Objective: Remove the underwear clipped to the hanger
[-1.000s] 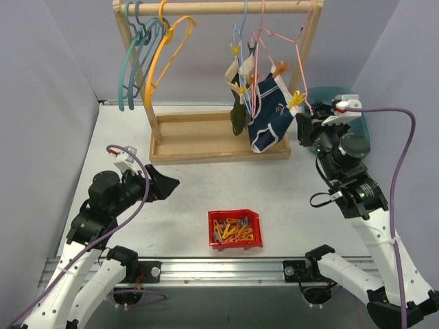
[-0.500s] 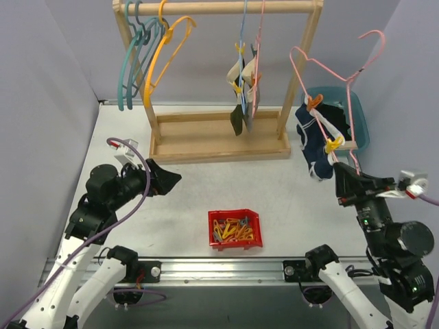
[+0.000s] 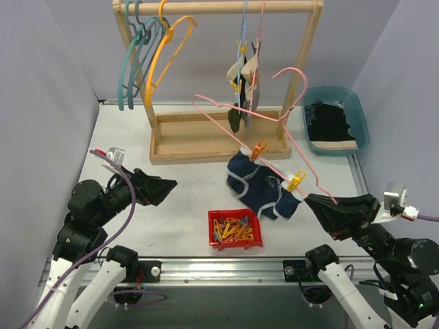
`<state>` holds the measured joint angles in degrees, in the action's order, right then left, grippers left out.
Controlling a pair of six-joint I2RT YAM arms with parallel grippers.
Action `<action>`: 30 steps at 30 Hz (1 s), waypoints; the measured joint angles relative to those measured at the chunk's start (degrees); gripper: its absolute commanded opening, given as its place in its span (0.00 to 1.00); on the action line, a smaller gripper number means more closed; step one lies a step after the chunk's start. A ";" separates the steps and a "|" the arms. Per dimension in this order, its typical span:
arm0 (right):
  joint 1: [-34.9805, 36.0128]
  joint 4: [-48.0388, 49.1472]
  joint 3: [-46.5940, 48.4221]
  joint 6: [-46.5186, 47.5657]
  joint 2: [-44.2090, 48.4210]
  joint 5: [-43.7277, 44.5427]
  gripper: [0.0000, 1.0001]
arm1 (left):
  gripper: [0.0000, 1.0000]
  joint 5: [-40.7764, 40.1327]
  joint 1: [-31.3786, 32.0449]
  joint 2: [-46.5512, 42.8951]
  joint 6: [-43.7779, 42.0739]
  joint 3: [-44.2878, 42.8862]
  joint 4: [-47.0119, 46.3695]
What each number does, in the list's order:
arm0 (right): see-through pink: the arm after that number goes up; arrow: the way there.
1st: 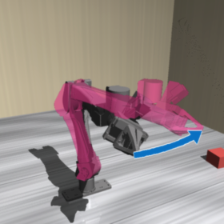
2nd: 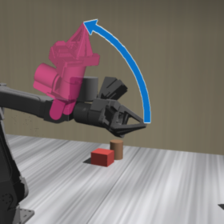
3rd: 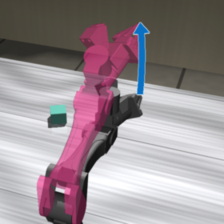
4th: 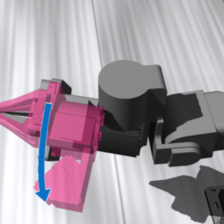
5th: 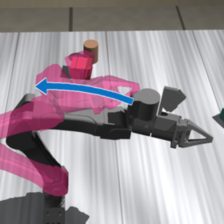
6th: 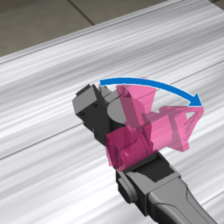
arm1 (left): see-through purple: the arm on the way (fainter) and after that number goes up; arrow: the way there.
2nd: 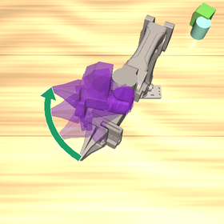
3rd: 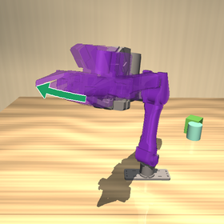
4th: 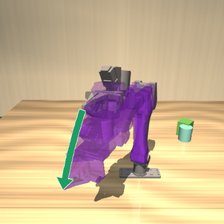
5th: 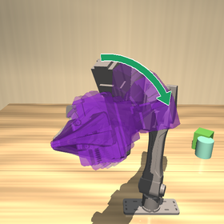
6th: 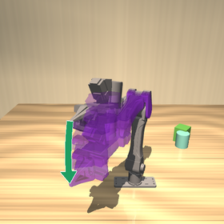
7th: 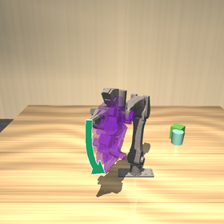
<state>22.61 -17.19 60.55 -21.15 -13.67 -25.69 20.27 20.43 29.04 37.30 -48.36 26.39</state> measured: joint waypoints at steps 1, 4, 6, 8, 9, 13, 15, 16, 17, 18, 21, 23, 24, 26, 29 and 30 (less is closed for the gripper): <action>-0.28 -0.02 -0.02 -0.09 -0.92 -2.01 0.00 | 0.94 0.15 0.00 -0.79 0.17 0.00 0.13; -1.31 0.07 -0.57 -0.35 -3.54 -6.34 0.00 | 0.94 0.52 0.00 -2.93 1.01 0.00 0.68; -2.05 0.48 -1.62 -0.74 -4.83 -8.52 0.00 | 0.94 0.92 0.00 -4.44 1.36 0.00 1.03; -2.71 1.53 -3.13 -1.40 -5.99 -10.43 0.00 | 0.94 1.42 0.00 -5.90 1.73 -0.02 1.27; -2.86 2.25 -3.91 -1.64 -6.62 -11.30 0.00 | 0.94 1.81 0.00 -6.56 2.03 -0.02 1.25; -3.19 5.49 -6.67 -2.56 -10.03 -14.27 0.00 | 0.94 4.33 0.00 -7.54 3.19 -0.20 0.63; -3.19 6.95 -7.85 -2.69 -11.74 -15.21 0.00 | 0.94 5.79 0.00 -6.91 3.87 -0.68 -0.17; -3.19 7.41 -8.24 -2.67 -12.59 -15.50 0.00 | 0.94 6.43 0.00 -6.05 4.07 -1.05 -0.57; -3.19 7.89 -8.55 -2.60 -13.42 -15.65 0.00 | 0.94 7.13 0.00 -5.07 4.24 -1.46 -1.09; -3.19 8.28 -8.66 -2.43 -14.27 -15.63 0.00 | 0.94 7.65 0.00 -3.98 4.31 -1.90 -1.79; -3.19 10.75 -8.68 -1.73 -16.52 -14.32 0.00 | 0.94 8.85 0.00 -0.24 4.48 -2.56 -4.61; -3.19 13.31 -8.83 -1.36 -17.84 -12.85 0.00 | 0.94 9.31 0.00 1.81 4.55 -2.56 -6.10; -3.19 14.78 -9.22 -1.29 -18.45 -12.09 0.00 | 0.94 9.60 0.00 2.64 4.57 -2.56 -6.80; -3.19 17.79 -10.67 -1.20 -19.54 -10.88 0.00 | 0.94 9.94 0.00 4.09 4.68 -2.58 -7.87; -2.95 21.00 -13.62 -1.07 -21.49 -9.79 0.00 | 0.94 10.08 0.00 5.60 4.96 -2.56 -9.42; -2.64 21.84 -14.73 -0.94 -22.23 -9.49 0.00 | 0.94 10.12 0.00 6.05 5.14 -2.51 -10.03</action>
<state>19.97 4.64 45.82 -22.09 -35.90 -35.18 30.39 20.43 35.09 42.44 -50.87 16.36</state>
